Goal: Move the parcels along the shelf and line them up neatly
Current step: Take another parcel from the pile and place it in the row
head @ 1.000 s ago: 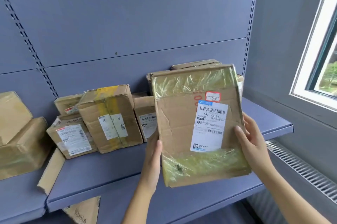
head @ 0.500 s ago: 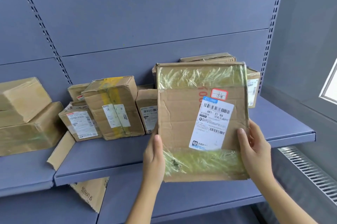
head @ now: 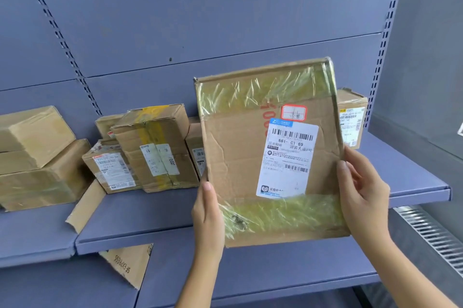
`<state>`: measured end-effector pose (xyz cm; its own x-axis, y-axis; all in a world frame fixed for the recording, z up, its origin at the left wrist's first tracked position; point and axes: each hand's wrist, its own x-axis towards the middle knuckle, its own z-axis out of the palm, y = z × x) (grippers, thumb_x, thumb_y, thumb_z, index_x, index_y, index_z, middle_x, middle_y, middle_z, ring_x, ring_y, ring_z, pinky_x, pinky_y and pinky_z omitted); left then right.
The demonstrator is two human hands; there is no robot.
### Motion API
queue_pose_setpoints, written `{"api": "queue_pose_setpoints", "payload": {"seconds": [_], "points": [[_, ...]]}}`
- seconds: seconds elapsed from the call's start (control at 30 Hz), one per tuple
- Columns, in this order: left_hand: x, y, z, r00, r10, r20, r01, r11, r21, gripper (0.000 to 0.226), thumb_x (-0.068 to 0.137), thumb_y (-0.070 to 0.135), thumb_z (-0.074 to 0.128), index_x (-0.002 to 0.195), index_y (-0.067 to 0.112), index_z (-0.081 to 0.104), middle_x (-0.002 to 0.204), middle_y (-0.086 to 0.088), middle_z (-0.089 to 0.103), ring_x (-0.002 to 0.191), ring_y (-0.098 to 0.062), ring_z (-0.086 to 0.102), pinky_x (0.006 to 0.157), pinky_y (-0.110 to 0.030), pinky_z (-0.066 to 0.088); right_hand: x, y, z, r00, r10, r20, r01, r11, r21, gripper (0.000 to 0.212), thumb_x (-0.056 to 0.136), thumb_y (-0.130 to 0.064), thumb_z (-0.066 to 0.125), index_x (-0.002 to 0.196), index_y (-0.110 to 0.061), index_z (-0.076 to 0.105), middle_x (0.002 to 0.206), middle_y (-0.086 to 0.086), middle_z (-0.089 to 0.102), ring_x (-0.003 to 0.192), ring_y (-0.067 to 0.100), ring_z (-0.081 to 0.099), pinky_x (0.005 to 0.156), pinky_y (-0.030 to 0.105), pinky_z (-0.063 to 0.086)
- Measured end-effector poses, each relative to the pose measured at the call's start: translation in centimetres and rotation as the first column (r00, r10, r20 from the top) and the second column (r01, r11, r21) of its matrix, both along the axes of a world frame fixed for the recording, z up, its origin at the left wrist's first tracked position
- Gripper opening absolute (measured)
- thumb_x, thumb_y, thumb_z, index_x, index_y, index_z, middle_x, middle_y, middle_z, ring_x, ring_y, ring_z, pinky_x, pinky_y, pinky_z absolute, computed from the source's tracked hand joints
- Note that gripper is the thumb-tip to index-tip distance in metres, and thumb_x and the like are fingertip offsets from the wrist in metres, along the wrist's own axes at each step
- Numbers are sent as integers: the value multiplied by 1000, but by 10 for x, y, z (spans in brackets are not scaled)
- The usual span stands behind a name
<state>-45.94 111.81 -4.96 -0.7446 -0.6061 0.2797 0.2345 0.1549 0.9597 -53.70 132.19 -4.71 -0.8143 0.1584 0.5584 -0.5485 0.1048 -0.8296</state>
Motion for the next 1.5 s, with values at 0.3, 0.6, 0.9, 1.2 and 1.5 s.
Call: {"api": "queue_pose_setpoints", "payload": {"seconds": [0.3,0.6,0.9,1.2,1.5], "points": [[-28,-5,-23,998,42,35,-39,994,-100,41,97,40,28,134,34,43,120,33,47,109,20,42,83,7,28,-19,-4,-19,989,-56,134,46,996,75,26,98,-12,50,122,-16,61,88,-9,64,85,-8,59,71,-2,39],[-61,-10,-32,995,92,45,-82,978,-190,39,102,26,31,140,25,41,128,24,43,119,7,39,87,6,26,-42,-15,-21,982,-113,151,95,988,121,26,98,-13,48,123,-10,58,86,3,59,76,10,54,66,1,36],[-109,-24,-59,972,236,-1,-214,879,-426,51,98,36,27,128,3,53,113,-11,66,103,-30,60,74,-16,35,-84,-28,-34,976,-96,197,64,985,162,13,99,-14,48,110,-13,55,87,2,62,85,17,60,61,14,41],[-134,-43,-85,941,330,-76,-303,721,-623,54,100,46,22,86,5,53,82,-12,51,78,-27,45,69,-29,34,-117,-38,-58,966,-101,239,58,982,181,5,99,-16,46,96,-20,46,88,4,63,85,23,58,66,30,37],[-142,-47,-89,948,299,-110,-296,696,-654,33,100,44,24,81,19,31,76,-10,44,64,-21,36,60,-22,25,-131,-42,-68,964,-135,229,77,967,244,12,100,-26,43,93,-18,44,84,6,59,79,29,52,66,34,34]]}}
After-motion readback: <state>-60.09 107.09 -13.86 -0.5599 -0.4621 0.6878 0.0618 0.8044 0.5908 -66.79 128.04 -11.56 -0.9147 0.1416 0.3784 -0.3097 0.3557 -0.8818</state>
